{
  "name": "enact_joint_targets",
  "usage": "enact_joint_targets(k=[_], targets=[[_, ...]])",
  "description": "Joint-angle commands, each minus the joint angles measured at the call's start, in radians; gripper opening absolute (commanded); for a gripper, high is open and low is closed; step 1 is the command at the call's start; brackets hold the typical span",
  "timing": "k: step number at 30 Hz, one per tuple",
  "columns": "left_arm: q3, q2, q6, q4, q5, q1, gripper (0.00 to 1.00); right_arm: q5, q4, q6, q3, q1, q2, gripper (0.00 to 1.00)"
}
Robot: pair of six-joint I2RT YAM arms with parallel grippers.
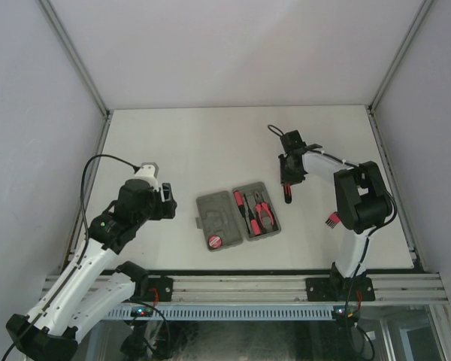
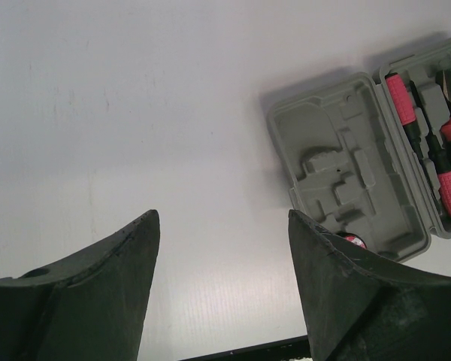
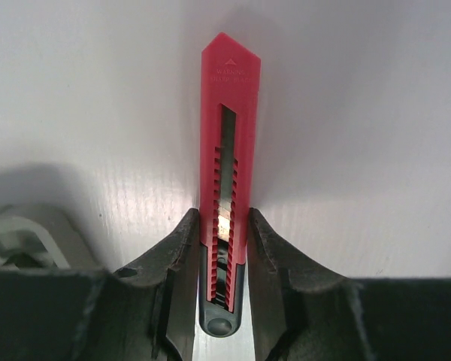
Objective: Sort the tools into containers
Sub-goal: Move the utility knife at the center of the board, then pick up the utility knife at the center of the board.
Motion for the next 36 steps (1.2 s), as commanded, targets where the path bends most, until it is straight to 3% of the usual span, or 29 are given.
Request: enact_joint_targets(k=[1, 3, 7, 11, 23, 36], targets=[[0.047, -0.002, 0.020, 0.013, 0.003, 0.005, 0.73, 0.000, -0.025, -0.091, 0.004, 0.024, -0.025, 0.24], [0.046, -0.004, 0.020, 0.013, 0.004, 0.006, 0.73, 0.012, -0.029, -0.097, 0.004, 0.040, -0.021, 0.29], [0.047, -0.003, 0.019, 0.013, 0.003, 0.006, 0.73, 0.073, -0.022, -0.073, -0.030, 0.065, -0.041, 0.50], [0.046, -0.003, 0.020, 0.016, 0.005, 0.005, 0.73, 0.104, -0.011, -0.042, -0.065, 0.085, -0.079, 0.57], [0.045, 0.001, 0.019, 0.016, 0.007, 0.006, 0.73, 0.074, 0.073, 0.101, -0.239, 0.117, -0.188, 0.51], [0.044, 0.005, 0.020, 0.016, 0.002, 0.005, 0.73, 0.116, 0.112, 0.120, -0.291, 0.115, -0.193, 0.28]])
